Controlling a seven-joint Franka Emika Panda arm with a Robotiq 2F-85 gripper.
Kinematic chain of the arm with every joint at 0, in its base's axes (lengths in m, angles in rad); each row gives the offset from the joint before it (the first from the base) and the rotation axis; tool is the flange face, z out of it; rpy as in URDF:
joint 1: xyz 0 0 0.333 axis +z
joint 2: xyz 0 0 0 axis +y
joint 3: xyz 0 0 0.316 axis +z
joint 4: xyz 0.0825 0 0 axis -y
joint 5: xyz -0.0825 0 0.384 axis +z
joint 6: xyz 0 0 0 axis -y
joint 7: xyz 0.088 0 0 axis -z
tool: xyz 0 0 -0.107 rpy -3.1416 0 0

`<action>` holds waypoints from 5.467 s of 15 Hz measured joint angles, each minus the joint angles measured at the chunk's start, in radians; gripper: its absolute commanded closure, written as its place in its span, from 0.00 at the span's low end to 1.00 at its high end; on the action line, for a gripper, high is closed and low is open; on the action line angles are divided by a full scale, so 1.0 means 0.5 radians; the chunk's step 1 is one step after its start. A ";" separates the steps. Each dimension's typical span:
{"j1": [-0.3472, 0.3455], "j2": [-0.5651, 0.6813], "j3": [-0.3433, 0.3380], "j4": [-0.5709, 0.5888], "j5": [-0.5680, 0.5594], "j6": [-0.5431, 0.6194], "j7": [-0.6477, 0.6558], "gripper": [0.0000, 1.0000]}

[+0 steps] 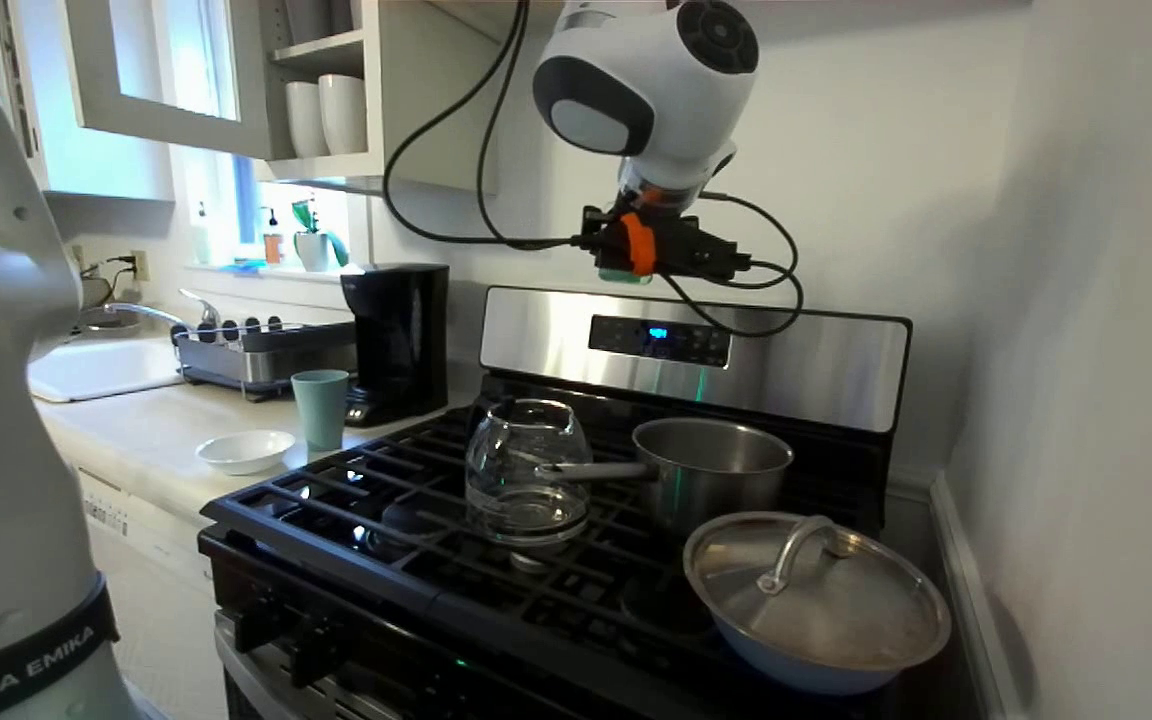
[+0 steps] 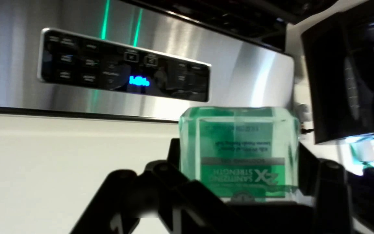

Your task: Remove the bottle from the top of the stove

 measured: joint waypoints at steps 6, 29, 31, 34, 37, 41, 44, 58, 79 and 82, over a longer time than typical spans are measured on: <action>0.413 -0.513 -0.223 -0.691 -0.003 -0.083 -0.429 0.47; 0.891 -0.955 0.047 -1.120 0.234 0.161 -0.510 0.47; 0.982 -0.910 0.116 -1.080 0.299 0.212 -0.511 0.47; 1.122 -0.775 0.260 -0.970 0.441 0.387 -0.534 0.47; 1.181 -0.557 0.337 -0.822 0.539 0.545 -0.618 0.47; 1.186 -0.233 0.331 -0.641 0.617 0.590 -0.821 0.47; 1.187 0.007 0.308 -0.504 0.684 0.522 -0.994 0.47; 1.249 0.749 0.267 -0.025 0.795 0.360 -1.084 0.47; 1.306 1.021 0.250 0.166 0.792 0.346 -1.050 0.47; 1.324 1.099 0.246 0.241 0.792 0.345 -1.061 0.47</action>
